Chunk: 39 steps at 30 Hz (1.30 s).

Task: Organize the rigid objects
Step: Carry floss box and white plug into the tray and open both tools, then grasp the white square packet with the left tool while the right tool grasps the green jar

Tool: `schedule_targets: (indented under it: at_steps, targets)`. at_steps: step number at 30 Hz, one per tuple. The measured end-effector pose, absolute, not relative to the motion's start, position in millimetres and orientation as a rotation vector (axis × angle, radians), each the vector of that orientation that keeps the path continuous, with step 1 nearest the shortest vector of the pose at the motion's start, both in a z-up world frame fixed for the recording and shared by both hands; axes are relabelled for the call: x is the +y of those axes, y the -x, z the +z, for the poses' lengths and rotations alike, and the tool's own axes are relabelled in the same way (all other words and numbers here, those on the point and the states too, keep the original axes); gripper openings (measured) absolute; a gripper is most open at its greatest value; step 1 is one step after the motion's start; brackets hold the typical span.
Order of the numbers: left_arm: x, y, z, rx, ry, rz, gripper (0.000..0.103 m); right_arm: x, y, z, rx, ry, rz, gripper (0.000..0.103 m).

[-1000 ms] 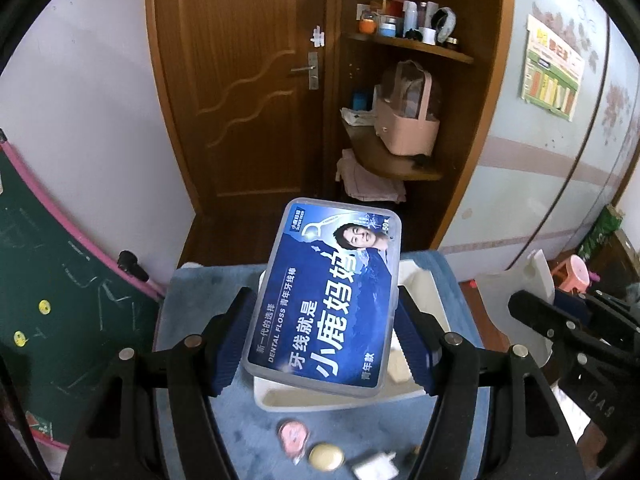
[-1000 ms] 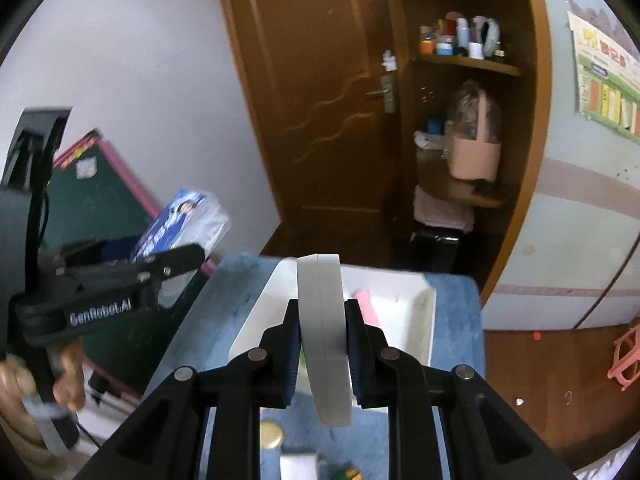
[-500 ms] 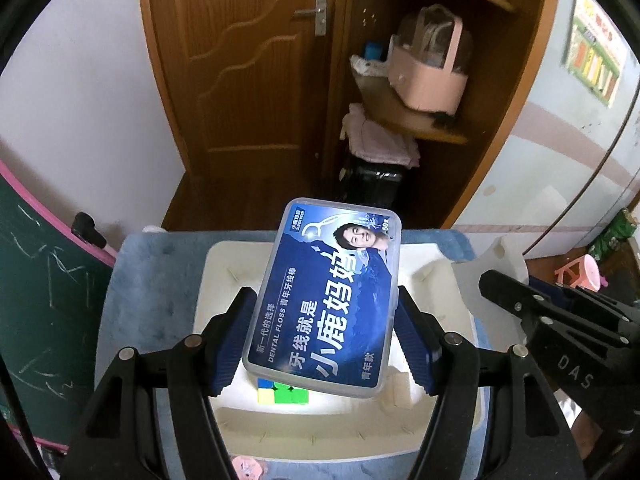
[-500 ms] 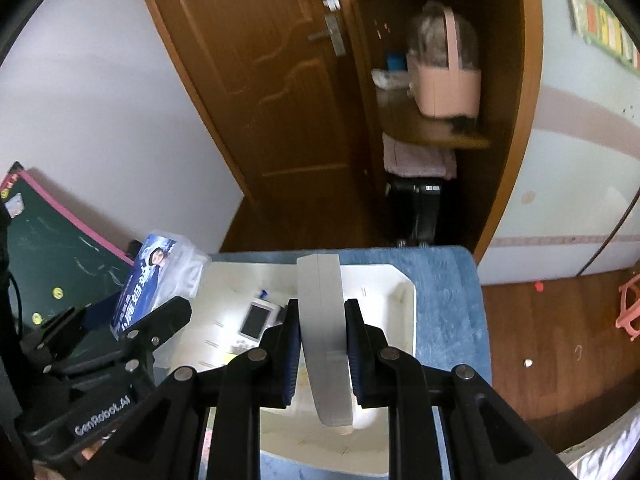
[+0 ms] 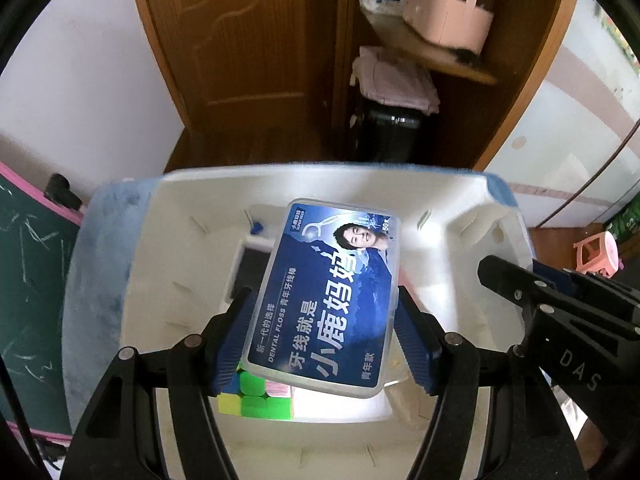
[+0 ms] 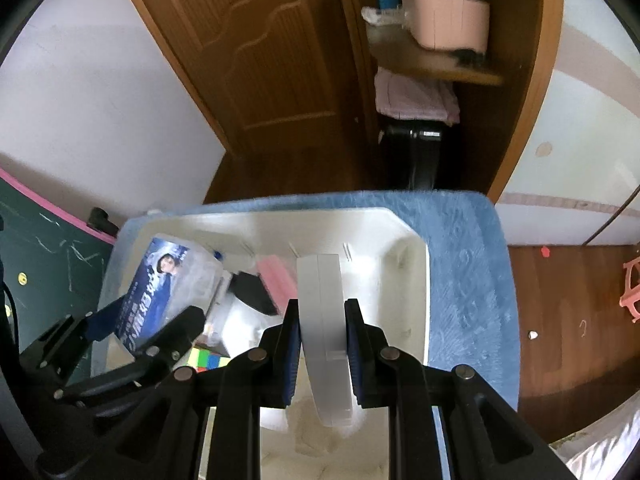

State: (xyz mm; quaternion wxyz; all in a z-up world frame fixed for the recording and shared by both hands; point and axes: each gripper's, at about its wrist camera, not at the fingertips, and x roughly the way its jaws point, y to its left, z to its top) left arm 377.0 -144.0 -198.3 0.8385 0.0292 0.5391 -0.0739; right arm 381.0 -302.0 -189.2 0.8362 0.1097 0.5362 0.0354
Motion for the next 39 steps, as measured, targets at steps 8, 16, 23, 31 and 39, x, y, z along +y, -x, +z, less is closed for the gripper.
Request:
schedule_targets:
  at_steps: [8, 16, 23, 31, 39]
  targets:
    - [-140.1, -374.4, -215.4, 1.206, -0.053, -0.119, 0.072, -305.4, -387.2, -223.5, 1.215, -0.238, 0.074, 0.024]
    - [-132.4, -359.4, -198.7, 1.179, -0.068, -0.115, 0.088, -303.8, -379.8, -217.6, 1.196, -0.244, 0.099, 0.034]
    - [-120.7, -341.4, -173.4, 1.136, -0.082, -0.128, 0.088, -301.9, -364.2, -197.1, 1.162, -0.245, 0.109, 0.034]
    - [-101.5, -305.6, -119.5, 1.022, -0.101, -0.170, 0.100, -293.1, -334.6, -159.3, 1.105, -0.256, 0.111, 0.035]
    - [-78.6, -253.8, -74.0, 0.917, -0.140, -0.233, 0.100, -279.5, -284.9, -111.9, 1.030, -0.249, 0.083, 0.047]
